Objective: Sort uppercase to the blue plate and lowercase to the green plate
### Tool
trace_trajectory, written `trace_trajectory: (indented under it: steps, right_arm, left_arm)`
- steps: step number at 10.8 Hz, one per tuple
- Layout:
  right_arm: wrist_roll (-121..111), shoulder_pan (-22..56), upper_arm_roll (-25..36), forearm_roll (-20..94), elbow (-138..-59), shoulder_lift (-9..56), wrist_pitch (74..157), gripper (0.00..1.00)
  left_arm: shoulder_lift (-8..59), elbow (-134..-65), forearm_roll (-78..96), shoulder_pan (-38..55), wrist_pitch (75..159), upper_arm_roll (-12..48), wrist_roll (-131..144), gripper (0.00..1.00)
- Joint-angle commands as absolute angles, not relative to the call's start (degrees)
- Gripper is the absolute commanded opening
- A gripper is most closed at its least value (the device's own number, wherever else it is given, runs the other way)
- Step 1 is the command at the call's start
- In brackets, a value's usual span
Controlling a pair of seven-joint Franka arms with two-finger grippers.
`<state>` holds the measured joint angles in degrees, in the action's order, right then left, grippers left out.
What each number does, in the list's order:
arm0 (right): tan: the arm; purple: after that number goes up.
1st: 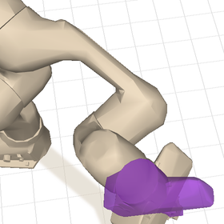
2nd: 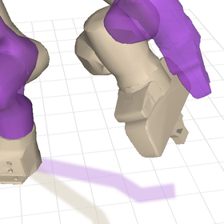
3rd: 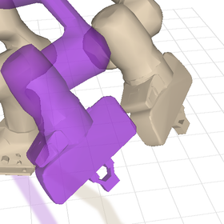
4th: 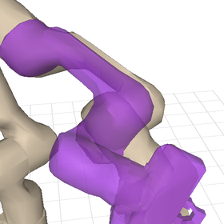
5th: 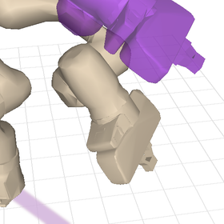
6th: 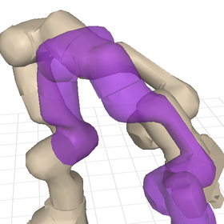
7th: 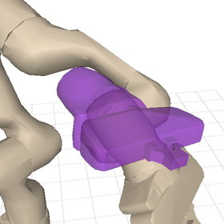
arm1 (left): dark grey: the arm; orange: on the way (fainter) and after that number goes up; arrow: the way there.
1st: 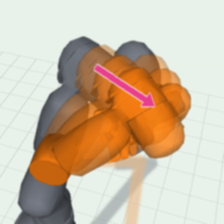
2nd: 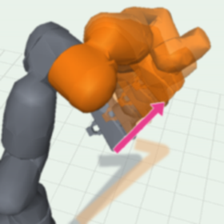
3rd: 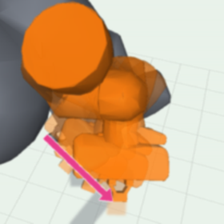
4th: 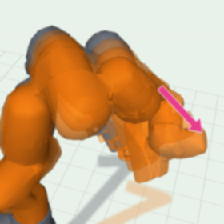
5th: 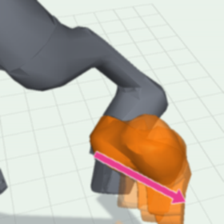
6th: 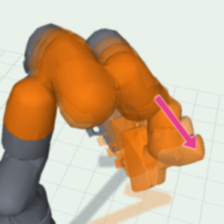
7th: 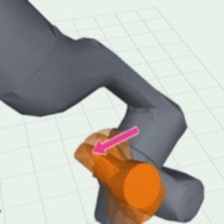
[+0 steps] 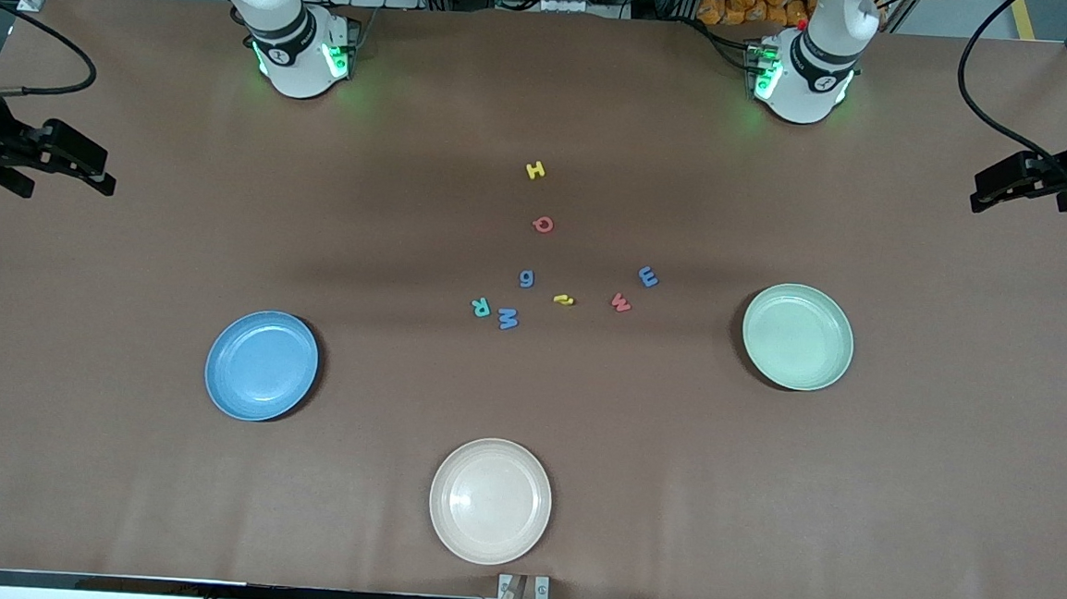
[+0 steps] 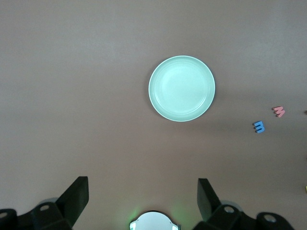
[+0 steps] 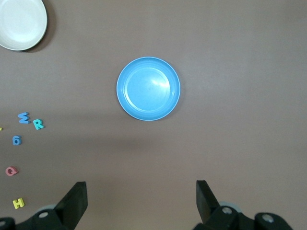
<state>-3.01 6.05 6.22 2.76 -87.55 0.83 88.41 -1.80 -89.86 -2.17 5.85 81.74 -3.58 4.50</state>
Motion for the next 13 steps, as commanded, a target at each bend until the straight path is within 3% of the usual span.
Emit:
trace_trajectory:
  steps: [1, 13]
  right_arm:
    - [-3.2, 5.9, 6.1, 0.8, -87.4, 0.7, 87.9, 1.00]
    - [-3.1, 6.1, 6.1, 1.6, -88.0, 1.3, 87.9, 1.00]
  left_arm:
    - [-3.6, -91.6, -0.5, 5.5, 81.5, -3.9, 3.3, 1.00]
    - [-2.6, -91.4, -0.5, 5.8, 82.1, -3.4, 3.9, 1.00]
